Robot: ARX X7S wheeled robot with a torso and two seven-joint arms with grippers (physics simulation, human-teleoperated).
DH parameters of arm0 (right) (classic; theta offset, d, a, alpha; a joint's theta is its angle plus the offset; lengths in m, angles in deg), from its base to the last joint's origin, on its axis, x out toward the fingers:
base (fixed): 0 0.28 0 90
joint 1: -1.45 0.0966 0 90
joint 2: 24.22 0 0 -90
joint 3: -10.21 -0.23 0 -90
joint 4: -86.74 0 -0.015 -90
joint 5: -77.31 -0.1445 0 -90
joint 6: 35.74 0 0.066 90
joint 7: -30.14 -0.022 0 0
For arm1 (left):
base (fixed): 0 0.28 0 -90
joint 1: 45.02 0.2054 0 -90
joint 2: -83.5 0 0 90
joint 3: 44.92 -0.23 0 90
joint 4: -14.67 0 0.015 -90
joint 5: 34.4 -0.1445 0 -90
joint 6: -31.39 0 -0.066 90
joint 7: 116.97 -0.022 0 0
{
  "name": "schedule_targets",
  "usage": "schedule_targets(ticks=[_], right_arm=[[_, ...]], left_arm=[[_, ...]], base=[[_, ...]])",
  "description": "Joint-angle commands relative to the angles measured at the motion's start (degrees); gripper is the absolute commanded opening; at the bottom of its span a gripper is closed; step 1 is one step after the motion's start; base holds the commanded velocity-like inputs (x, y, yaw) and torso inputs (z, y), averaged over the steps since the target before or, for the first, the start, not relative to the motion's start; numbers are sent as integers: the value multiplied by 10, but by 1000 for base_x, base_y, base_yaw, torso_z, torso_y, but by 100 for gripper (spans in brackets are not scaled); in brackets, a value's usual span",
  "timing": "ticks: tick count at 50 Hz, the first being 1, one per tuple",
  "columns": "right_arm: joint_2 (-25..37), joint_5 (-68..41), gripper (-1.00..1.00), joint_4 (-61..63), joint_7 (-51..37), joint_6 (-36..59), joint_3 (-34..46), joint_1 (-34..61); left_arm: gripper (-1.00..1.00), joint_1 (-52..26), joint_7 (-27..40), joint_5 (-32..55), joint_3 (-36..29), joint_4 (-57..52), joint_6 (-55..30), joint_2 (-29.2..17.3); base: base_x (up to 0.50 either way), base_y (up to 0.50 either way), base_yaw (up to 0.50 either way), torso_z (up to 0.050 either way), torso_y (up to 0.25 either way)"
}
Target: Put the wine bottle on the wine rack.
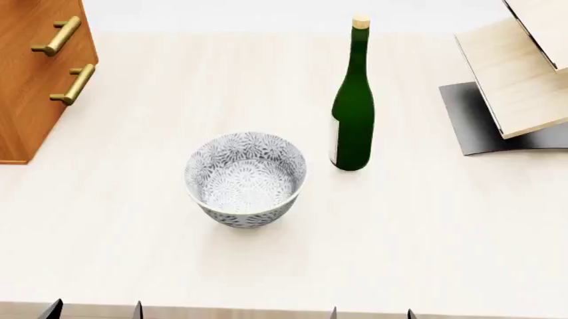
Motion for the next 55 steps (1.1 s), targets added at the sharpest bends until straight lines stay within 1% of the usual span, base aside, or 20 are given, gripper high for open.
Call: schedule_targets(ticks=[1,11,21,24,31,40,48,55], right_arm=[[11,-11,100,2,-14,1,14,0],[27,-25,100,11,-34,1,32,-2],[38,-36,100,46,-45,13,43,-12],[43,-38,100,84,-49,25,45,-22],[56,-46,100,212,-60,65,46,-52],[71,-42,100,318,-73,84,51,-80],[82,-33,100,381,-83,82,56,-99],[87,-35,100,406,-86,38,58,-115]], left_arm=[[100,0,6,8,-8,1,1,-8],[100,-3,29,26,-28,8,5,-25],[100,3,41,39,-40,-16,-4,-35],[100,10,45,42,-42,-40,-13,-38],[100,35,59,47,-46,-149,-48,-49],[100,65,76,40,-54,-267,-72,-61],[100,86,94,23,-60,-346,-80,-73],[100,99,107,17,-59,-375,-54,-76]], base=[[0,0,0,0,0],[0,0,0,0,0],[0,0,0,0,0],[0,0,0,0,0],[0,0,0,0,0],[0,0,0,0,0],[0,0,0,0,0],[0,0,0,0,0]])
